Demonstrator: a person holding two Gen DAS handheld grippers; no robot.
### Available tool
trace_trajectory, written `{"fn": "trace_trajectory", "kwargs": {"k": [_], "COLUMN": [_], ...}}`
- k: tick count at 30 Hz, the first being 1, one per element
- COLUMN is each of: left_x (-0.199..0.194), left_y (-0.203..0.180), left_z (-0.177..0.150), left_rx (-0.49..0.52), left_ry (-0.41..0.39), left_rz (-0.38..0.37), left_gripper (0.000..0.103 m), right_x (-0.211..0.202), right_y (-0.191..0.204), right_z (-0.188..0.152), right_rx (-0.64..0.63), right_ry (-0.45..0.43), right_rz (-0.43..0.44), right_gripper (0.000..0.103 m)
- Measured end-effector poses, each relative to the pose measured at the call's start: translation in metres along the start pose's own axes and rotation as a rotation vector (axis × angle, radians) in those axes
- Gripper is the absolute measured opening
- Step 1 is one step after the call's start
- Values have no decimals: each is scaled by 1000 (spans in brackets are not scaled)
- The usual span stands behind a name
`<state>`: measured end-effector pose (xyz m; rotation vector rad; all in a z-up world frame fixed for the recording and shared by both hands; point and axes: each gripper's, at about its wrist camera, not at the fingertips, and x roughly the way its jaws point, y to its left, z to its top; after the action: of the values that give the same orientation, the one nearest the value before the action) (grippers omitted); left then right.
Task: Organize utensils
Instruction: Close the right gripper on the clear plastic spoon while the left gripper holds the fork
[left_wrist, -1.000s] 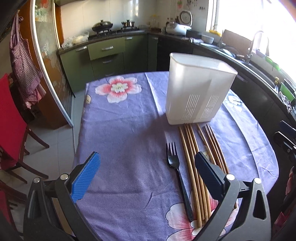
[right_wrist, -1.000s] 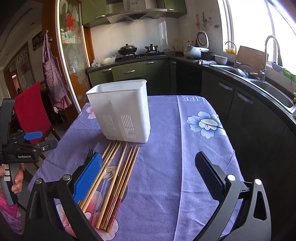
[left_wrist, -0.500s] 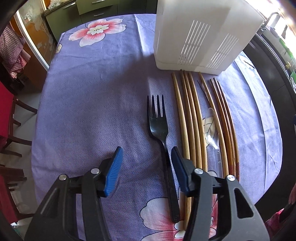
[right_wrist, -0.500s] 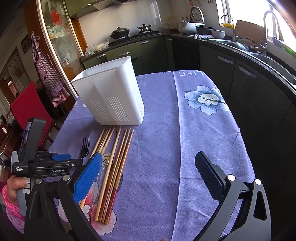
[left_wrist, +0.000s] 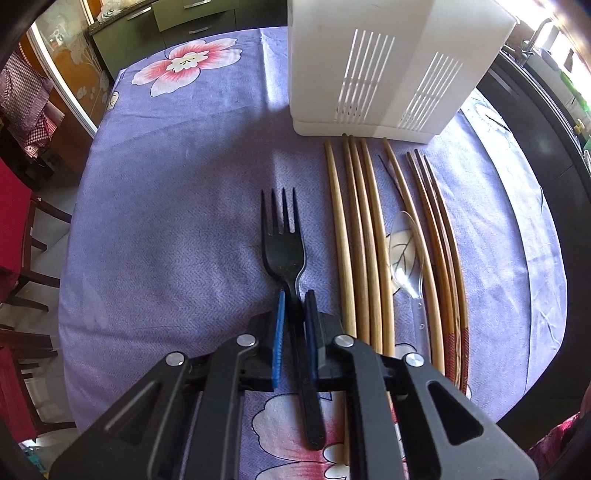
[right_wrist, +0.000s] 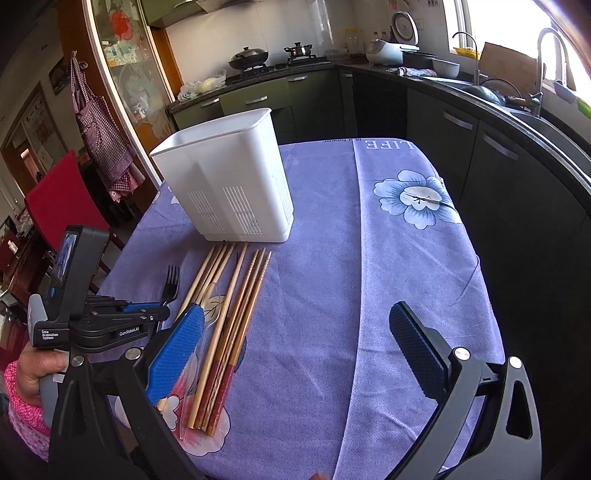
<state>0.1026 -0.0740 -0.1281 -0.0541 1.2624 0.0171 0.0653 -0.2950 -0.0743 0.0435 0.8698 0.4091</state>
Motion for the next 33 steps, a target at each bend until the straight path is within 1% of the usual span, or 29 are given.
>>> {"fn": "trace_trajectory", "kwargs": {"k": [4, 6, 7, 9, 11, 12, 13, 14, 15, 16, 18, 20, 22, 23, 25, 27, 30, 33], "left_x": [1, -4, -6, -14, -21, -24, -27, -30, -32, -34, -36, -37, -37, -37, -38, -37, -38, -38], "left_y": [6, 10, 13, 18, 25, 29, 32, 36, 39, 43, 49, 51, 54, 54, 56, 56, 57, 58], "left_z": [3, 4, 4, 6, 7, 8, 8, 8, 8, 8, 7, 6, 4, 3, 2, 1, 1, 0], "left_rx": [-3, -8, -9, -7, -11, -17, -20, -22, -24, -28, -33, -34, -33, -31, -28, -22, -16, -11], "left_ry": [-3, -14, -25, -49, -68, -76, -85, -95, -105, -111, -115, -119, -121, -122, -127, -128, -132, -135], "left_rz": [-15, -16, -14, -6, -4, -8, -8, -3, 1, -1, -12, -17, -28, -34, -43, -52, -61, -70], "left_gripper": [9, 9, 9, 9, 9, 9, 9, 9, 9, 9, 9, 9, 9, 9, 9, 9, 9, 9], "right_x": [7, 16, 21, 30, 38, 44, 49, 54, 58, 62, 69, 77, 88, 92, 100, 107, 114, 119], "right_y": [18, 29, 35, 48, 60, 64, 68, 72, 77, 82, 90, 98, 104, 106, 109, 110, 111, 111], "right_z": [6, 8, 8, 8, 8, 8, 7, 6, 5, 3, -2, -5, -7, -7, -10, -11, -12, -14], "right_rx": [-47, -56, -64, -78, -82, -76, -72, -73, -78, -84, -91, -103, -116, -117, -120, -120, -122, -119], "right_ry": [55, 108, 134, 173, 200, 222, 242, 257, 267, 279, 313, 340, 367, 378, 395, 411, 419, 432], "right_rz": [65, 106, 121, 131, 132, 129, 124, 115, 100, 88, 93, 82, 60, 47, 24, 11, -21, -34], "right_gripper": [99, 98, 96, 94, 90, 85, 75, 68, 59, 52, 45, 44, 37, 36, 27, 25, 20, 14]}}
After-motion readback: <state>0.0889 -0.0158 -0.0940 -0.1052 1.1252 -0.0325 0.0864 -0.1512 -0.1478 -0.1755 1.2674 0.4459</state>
